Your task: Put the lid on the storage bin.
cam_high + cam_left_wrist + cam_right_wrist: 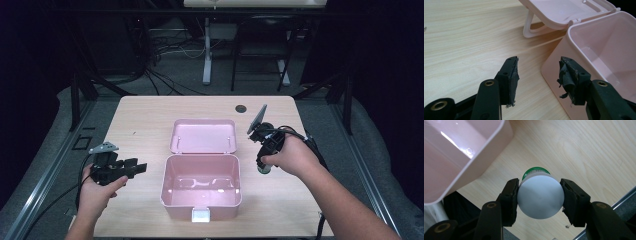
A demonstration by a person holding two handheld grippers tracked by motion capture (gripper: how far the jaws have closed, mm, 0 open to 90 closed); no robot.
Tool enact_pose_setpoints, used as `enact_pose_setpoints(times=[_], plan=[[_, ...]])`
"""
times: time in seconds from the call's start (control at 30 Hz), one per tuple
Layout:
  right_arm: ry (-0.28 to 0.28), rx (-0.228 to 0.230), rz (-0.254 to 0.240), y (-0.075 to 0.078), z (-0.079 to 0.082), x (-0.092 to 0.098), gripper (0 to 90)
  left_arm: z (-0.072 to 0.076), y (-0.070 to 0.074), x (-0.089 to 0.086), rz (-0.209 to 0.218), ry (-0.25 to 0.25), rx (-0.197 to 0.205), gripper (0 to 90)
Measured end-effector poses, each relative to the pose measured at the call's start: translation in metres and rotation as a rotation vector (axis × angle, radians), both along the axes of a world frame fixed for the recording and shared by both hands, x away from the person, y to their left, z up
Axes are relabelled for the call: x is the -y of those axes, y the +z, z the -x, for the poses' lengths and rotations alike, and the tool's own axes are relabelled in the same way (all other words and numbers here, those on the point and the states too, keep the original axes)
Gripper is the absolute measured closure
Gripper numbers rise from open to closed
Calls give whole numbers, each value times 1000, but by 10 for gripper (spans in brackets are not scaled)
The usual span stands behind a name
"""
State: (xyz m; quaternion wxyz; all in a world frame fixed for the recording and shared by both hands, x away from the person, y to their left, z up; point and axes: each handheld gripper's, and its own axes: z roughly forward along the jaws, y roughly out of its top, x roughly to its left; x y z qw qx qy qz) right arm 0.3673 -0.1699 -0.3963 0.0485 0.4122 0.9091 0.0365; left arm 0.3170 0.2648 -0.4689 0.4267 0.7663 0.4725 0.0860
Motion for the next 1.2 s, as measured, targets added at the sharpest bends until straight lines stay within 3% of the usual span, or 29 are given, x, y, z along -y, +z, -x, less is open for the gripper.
enact_pose_setpoints(times=[0.37, 0.8, 1.2], plan=[[106, 13, -5, 15, 6, -34, 501, 0, 0, -1, 3, 0, -2, 498], [184, 18, -19, 23, 15, -67, 500, 0, 0, -1, 2, -1, -2, 498], [235, 8, -15, 16, 19, -83, 500, 0, 0, -1, 2, -1, -2, 498]])
